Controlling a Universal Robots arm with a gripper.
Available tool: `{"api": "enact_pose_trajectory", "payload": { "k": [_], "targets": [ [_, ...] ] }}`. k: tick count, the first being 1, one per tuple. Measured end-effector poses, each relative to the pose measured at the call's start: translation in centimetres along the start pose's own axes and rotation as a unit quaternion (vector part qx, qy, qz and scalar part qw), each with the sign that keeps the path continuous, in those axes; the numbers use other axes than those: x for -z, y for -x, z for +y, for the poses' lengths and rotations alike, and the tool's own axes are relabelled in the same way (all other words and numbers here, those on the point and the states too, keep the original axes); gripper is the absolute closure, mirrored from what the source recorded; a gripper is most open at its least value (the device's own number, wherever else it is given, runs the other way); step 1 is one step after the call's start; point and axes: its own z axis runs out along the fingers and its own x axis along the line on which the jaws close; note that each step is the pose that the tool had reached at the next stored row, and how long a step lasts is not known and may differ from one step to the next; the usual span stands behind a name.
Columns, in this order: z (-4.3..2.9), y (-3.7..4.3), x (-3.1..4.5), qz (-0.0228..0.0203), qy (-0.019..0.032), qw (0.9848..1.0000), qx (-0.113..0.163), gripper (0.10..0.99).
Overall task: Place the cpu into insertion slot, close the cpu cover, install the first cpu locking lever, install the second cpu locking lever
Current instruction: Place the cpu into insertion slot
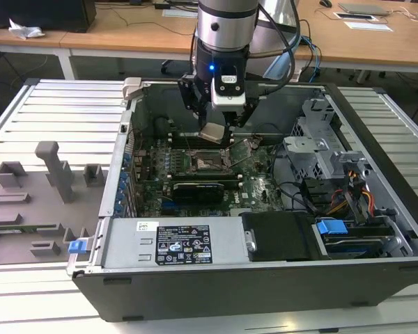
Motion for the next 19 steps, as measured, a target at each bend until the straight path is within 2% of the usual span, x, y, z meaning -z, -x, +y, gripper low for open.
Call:
{"api": "enact_pose_trajectory", "payload": {
  "k": [4,8,11,15,17,18,19],
  "targets": [
    [-0.01,0.0,-0.11,-0.0021,0.0006,0.9994,-0.034,0.545],
    [-0.02,0.01,-0.23,-0.0045,0.0013,0.9974,-0.073,0.545],
    [-0.02,0.01,-0.36,-0.0071,0.0021,0.9935,-0.114,0.545],
    [-0.03,0.01,-0.48,-0.0093,0.0028,0.9886,-0.15,0.545],
    [-0.04,0.01,-0.56,-0.0109,0.0033,0.9843,-0.176,0.545],
    [-0.04,0.01,-0.58,-0.0113,0.0034,0.9832,-0.182,0.545],
    [-0.04,0.01,-0.63,-0.0122,0.0037,0.9805,-0.196,0.545]
  ]
}}
